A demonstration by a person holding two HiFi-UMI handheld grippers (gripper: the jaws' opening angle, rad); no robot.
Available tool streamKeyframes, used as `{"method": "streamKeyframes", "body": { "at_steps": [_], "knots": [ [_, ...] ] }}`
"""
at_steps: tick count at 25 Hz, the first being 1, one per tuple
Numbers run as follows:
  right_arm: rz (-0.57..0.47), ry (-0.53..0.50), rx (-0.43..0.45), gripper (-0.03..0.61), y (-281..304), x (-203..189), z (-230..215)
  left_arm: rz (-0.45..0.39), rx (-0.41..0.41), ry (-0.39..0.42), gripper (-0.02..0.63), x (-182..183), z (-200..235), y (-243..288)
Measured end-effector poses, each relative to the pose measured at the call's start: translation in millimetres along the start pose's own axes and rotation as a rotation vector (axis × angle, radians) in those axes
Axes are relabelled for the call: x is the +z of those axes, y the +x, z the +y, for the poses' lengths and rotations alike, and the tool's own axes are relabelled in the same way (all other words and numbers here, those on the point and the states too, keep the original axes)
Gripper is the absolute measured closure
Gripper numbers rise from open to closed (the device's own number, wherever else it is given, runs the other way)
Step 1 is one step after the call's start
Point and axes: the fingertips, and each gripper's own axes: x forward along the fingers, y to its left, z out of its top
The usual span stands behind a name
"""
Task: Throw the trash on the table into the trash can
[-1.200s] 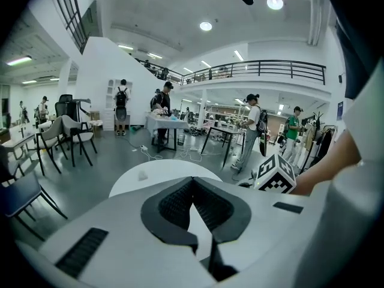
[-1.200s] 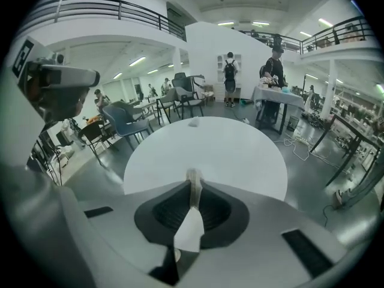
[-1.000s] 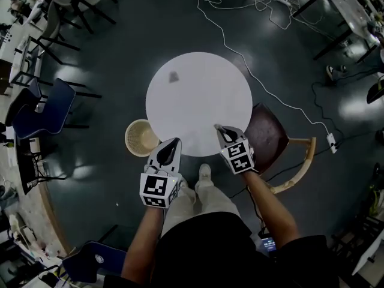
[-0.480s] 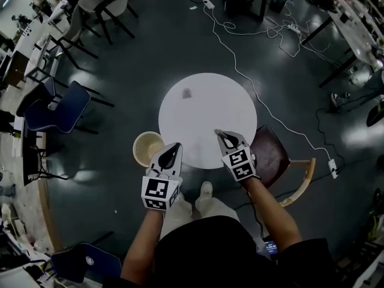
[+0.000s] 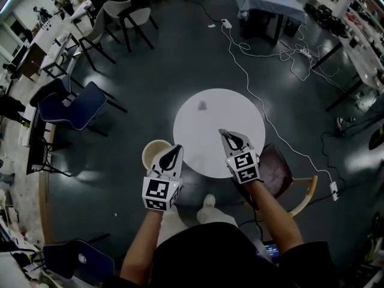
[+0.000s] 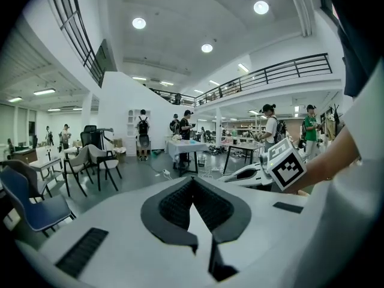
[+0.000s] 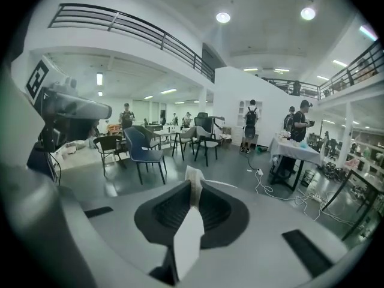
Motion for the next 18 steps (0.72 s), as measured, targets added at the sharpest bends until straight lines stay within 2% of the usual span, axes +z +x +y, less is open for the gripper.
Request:
{"method": "streamKeyframes", "body": {
  "at_steps": [9,18],
  "knots": [
    [-0.070,-0.036,-0.006,0.538,4.2,49.4,49.9,-0.063,0.029,-0.028,0.606,11.6,44.3,-49.8],
    [-0.116,-0.018,0.010,0.538,28.1,101.6,124.8,-0.080,0.057,-0.058,0.606,11.4,117.5,-107.0]
  ]
}}
